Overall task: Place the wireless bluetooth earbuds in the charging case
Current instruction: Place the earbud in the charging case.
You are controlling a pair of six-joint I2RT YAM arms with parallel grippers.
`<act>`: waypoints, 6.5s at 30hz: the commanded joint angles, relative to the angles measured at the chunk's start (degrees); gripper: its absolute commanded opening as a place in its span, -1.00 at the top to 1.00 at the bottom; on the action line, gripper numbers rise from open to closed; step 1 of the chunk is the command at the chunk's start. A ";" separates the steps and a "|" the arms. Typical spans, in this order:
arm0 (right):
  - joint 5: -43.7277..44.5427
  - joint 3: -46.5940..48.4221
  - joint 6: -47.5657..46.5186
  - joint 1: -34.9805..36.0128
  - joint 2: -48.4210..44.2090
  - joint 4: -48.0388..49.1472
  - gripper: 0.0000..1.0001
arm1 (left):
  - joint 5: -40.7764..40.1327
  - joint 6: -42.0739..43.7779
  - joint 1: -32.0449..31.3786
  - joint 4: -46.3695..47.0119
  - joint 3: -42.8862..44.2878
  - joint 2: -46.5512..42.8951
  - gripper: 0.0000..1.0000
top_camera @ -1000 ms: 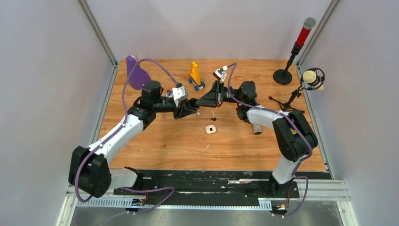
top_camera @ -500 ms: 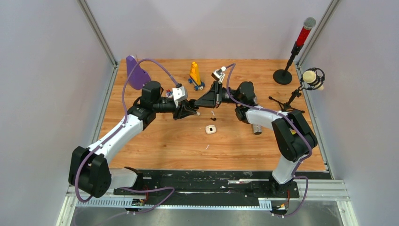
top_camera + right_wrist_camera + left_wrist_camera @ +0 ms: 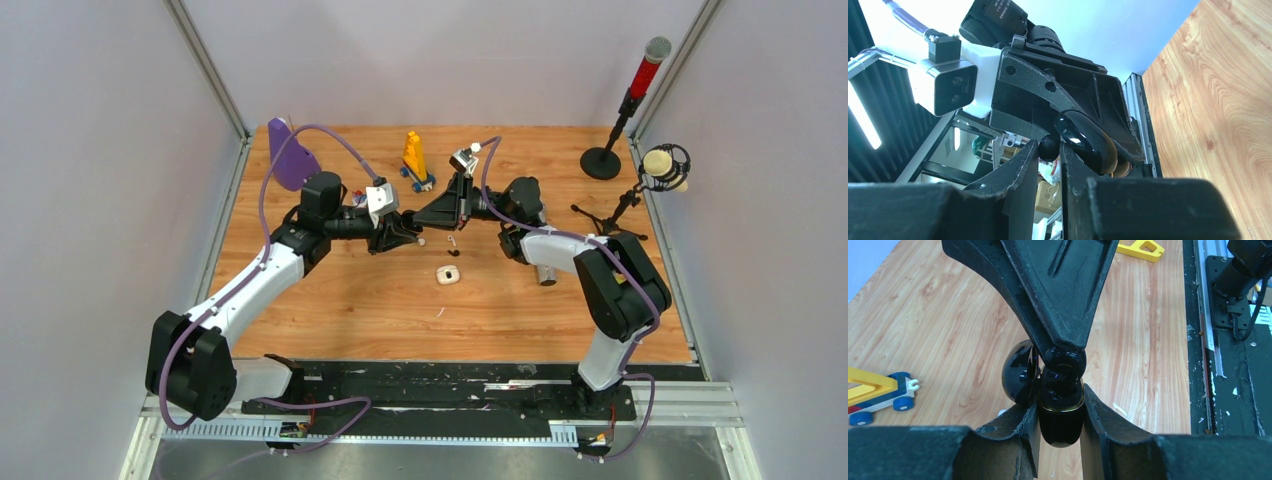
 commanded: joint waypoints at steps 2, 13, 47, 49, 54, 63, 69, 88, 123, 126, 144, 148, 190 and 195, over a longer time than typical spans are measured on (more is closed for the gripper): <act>0.45 -0.32 0.57 0.36 0.54 3.26 0.69 | 1.01 -0.06 -0.29 3.25 1.53 -1.59 0.78; 0.31 -0.18 2.59 -1.58 -1.02 5.34 0.71 | -1.15 -0.31 -0.29 4.25 0.38 -0.76 0.77; -0.88 -1.06 -19.21 -3.38 -5.61 -19.44 0.69 | -1.22 -0.20 0.14 3.41 0.31 -3.31 0.77; -0.92 -1.06 -19.58 -3.62 -5.77 -19.82 0.68 | -0.85 -0.26 0.22 3.34 0.39 -3.41 0.77; -1.46 -0.04 -20.43 -3.64 -5.94 -21.06 0.65 | -0.74 -0.39 0.20 3.37 0.42 -3.39 0.77; -2.14 1.04 -20.22 -3.64 -5.19 -20.88 0.72 | -0.20 0.01 0.24 3.30 0.27 -3.19 0.77; -3.93 1.38 -11.70 -3.78 -4.80 -11.61 0.74 | -0.76 0.83 0.24 3.19 -0.26 -3.25 0.76; -0.47 -0.21 3.30 -1.71 -1.42 6.29 0.75 | -1.20 0.91 0.24 2.59 0.98 -2.27 0.76; 0.31 0.46 -0.44 1.80 2.41 5.56 0.75 | 0.64 1.73 -0.47 0.97 0.73 -2.87 0.76; 0.62 0.67 1.04 1.81 2.45 6.83 0.74 | 0.21 2.33 -0.47 0.81 0.44 -2.90 0.76; 0.73 -0.03 -2.99 3.04 2.86 1.64 0.72 | 0.49 3.95 -0.55 -2.08 2.15 -3.87 0.76; 0.45 -0.01 -4.42 3.13 2.41 -0.34 0.68 | 0.71 4.71 -0.55 -3.36 2.79 -4.48 0.75; -2.10 3.29 -9.24 1.46 -1.23 -9.55 0.82 | -0.96 9.36 -0.51 -6.56 2.49 -4.76 0.70; -2.02 3.32 -9.10 1.53 -1.25 -9.84 0.82 | -3.53 11.17 -1.15 -7.64 2.57 -4.66 0.70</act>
